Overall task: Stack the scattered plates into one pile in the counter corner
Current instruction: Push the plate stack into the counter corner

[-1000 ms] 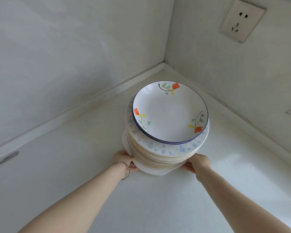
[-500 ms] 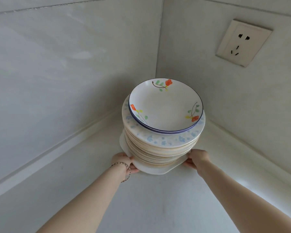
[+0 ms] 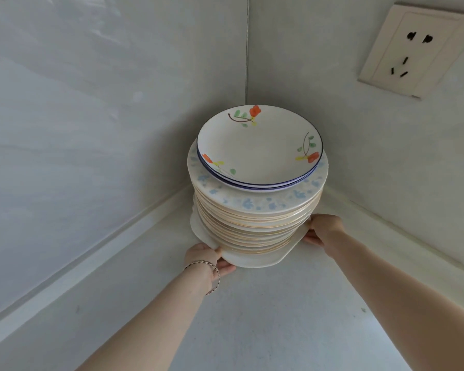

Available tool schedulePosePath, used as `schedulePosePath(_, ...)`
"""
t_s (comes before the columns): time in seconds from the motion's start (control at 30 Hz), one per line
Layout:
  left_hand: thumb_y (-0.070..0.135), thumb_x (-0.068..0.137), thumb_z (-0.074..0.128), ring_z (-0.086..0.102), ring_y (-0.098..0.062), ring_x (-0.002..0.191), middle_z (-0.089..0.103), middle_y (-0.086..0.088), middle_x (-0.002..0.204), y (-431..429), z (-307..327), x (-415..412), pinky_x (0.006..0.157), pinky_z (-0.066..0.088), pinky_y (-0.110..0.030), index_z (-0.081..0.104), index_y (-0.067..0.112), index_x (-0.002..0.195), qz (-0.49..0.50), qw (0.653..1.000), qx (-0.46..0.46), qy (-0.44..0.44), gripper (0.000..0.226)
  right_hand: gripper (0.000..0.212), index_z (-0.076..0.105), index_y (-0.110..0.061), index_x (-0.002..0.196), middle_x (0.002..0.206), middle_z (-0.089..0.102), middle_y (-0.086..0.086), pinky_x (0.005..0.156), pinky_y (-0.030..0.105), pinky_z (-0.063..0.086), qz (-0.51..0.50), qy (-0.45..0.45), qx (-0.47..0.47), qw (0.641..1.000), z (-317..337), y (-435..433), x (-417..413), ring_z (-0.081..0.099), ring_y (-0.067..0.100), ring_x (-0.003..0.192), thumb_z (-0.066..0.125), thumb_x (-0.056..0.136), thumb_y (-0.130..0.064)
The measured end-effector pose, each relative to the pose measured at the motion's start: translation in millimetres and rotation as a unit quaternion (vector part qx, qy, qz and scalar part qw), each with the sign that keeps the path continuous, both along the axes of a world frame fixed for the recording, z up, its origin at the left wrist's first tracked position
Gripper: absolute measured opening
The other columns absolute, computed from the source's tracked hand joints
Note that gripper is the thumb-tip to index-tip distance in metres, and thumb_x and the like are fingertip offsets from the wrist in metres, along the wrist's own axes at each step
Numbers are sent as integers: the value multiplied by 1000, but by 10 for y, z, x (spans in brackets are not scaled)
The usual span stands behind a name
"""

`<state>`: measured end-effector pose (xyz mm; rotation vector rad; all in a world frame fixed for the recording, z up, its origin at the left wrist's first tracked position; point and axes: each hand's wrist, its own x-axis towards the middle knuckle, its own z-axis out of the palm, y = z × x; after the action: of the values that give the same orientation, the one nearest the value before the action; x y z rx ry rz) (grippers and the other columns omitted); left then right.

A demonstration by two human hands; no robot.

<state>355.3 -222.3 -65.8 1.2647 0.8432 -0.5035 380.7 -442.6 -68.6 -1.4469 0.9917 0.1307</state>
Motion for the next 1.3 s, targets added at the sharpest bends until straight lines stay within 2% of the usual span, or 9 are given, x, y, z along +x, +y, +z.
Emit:
schedulePosePath(0.2, -12, 91, 47, 56, -29, 60, 54, -20, 72, -70, 48, -9, 79, 49, -52, 45, 2, 76, -3, 1000, 2, 2, 21, 34, 57, 4, 121, 77, 56, 11, 30, 19, 46, -28, -15, 40, 999, 48, -59, 35, 56, 26, 78, 45, 90, 11)
schedulePosePath(0.33, -14, 89, 47, 59, -32, 65, 57, -22, 73, -26, 96, 45, 61, 56, -44, 54, -5, 100, -16, 999, 28, -3, 15, 32, 53, 9, 121, 96, 61, 20, 34, 19, 49, -53, -40, 85, 994, 19, 104, -213, 55, 20, 63, 53, 90, 4)
schedulePosePath(0.53, -9, 94, 42, 58, -47, 108, 53, -33, 105, 51, 87, 176, 78, 45, -53, 45, -12, 126, 50, 997, 37, -38, 32, 26, 56, 12, 114, 72, 59, 14, 35, 20, 51, -21, -28, 114, 993, -15, 318, -437, 58, 23, 62, 55, 89, 5)
schedulePosePath(0.67, -10, 93, 44, 61, -43, 87, 57, -34, 101, 70, 93, 172, 77, 48, -54, 49, -6, 113, 54, 997, 35, -33, 22, 14, 58, 4, 103, 70, 58, 14, 34, 22, 50, -10, -17, 116, 993, 16, 320, -408, 57, 23, 59, 52, 91, 4)
schedulePosePath(0.77, -8, 92, 48, 66, -30, 47, 63, -22, 61, 136, 131, 188, 56, 59, -41, 53, -12, 86, 3, 996, 84, -20, 9, 12, 56, -2, 82, 66, 59, 13, 37, 23, 51, 47, 35, 59, 997, 108, 263, -440, 60, 18, 43, 52, 93, -4)
schedulePosePath(0.8, -6, 92, 49, 68, -29, 51, 65, -23, 64, 154, 207, 188, 60, 61, -40, 57, -14, 89, -23, 989, 140, -29, 13, 17, 57, -3, 79, 66, 60, 15, 44, 26, 53, 65, 39, 13, 997, 155, 222, -426, 60, 19, 44, 50, 94, -7)
schedulePosePath(0.9, 3, 95, 41, 53, -35, 122, 54, -25, 132, 196, 565, 257, 103, 39, -36, 46, -4, 134, -36, 927, 348, -139, 41, 27, 62, -8, 79, 89, 64, 25, 70, 30, 45, 62, -40, -207, 976, 535, 92, -367, 57, 27, 76, 43, 90, -23)
schedulePosePath(1.07, 17, 97, 41, 19, -17, 146, 23, -6, 157, 65, 1376, 381, 118, 14, -28, 24, 7, 147, -33, 825, 372, -424, 54, 45, 38, -20, 141, 139, 50, 1, 99, 27, 33, 90, -232, -289, 925, 1469, 130, -212, 45, 22, 129, 32, 99, -34)
schedulePosePath(1.3, 13, 93, 42, 56, -33, 111, 57, -17, 127, -66, 1422, 632, 89, 42, -33, 44, 5, 128, -226, 856, 371, -282, 36, 37, 46, -10, 129, 122, 59, 15, 84, 31, 41, 199, -121, -321, 918, 1509, 323, 85, 54, 35, 112, 40, 92, -11)
